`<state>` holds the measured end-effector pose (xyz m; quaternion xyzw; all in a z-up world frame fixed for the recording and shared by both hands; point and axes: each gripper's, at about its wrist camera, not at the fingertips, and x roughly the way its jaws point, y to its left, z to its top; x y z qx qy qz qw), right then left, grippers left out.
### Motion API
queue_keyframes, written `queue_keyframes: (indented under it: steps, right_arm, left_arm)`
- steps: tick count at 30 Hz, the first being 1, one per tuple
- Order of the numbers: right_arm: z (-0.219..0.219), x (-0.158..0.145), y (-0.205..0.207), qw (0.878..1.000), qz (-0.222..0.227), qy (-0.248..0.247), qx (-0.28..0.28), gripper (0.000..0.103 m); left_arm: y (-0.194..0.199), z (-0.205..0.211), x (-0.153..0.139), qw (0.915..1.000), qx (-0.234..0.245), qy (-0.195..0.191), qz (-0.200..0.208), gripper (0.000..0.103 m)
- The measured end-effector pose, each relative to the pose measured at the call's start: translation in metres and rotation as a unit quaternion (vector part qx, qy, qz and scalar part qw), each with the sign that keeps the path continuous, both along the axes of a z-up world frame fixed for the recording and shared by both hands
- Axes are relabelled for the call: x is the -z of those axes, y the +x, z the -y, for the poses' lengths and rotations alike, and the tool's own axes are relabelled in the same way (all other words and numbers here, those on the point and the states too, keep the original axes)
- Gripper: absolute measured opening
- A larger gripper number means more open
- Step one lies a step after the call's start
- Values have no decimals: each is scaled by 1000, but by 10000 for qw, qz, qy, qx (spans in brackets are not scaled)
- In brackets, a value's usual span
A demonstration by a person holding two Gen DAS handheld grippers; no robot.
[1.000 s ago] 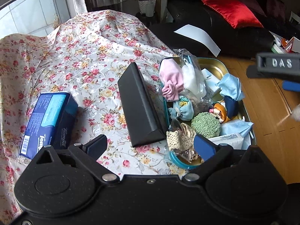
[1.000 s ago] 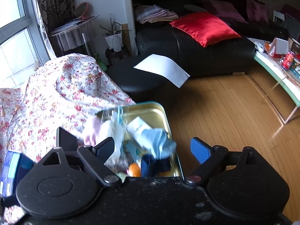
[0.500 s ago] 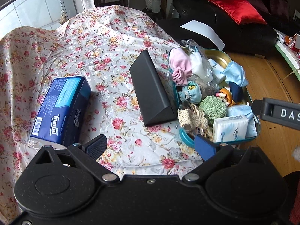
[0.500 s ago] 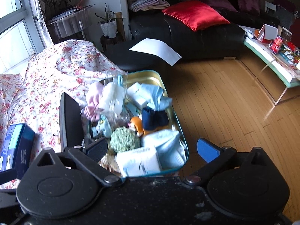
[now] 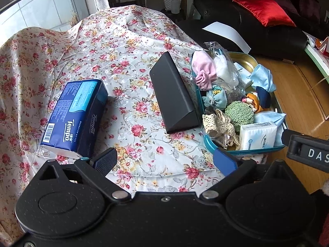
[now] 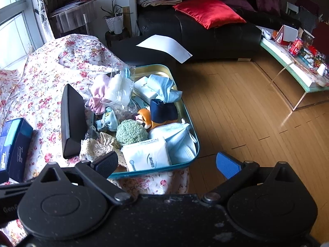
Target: Organize soft objects
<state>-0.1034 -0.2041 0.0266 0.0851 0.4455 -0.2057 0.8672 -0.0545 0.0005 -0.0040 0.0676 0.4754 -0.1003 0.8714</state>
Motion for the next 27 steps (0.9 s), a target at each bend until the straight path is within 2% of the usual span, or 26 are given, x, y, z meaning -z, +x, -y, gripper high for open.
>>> queue_keyframes:
  steps: [27]
  right_arm:
    - [-2,7,-1,9999,-119,16,-23,103]
  left_arm:
    - [3,-1,6,9998,48,31,-183,97]
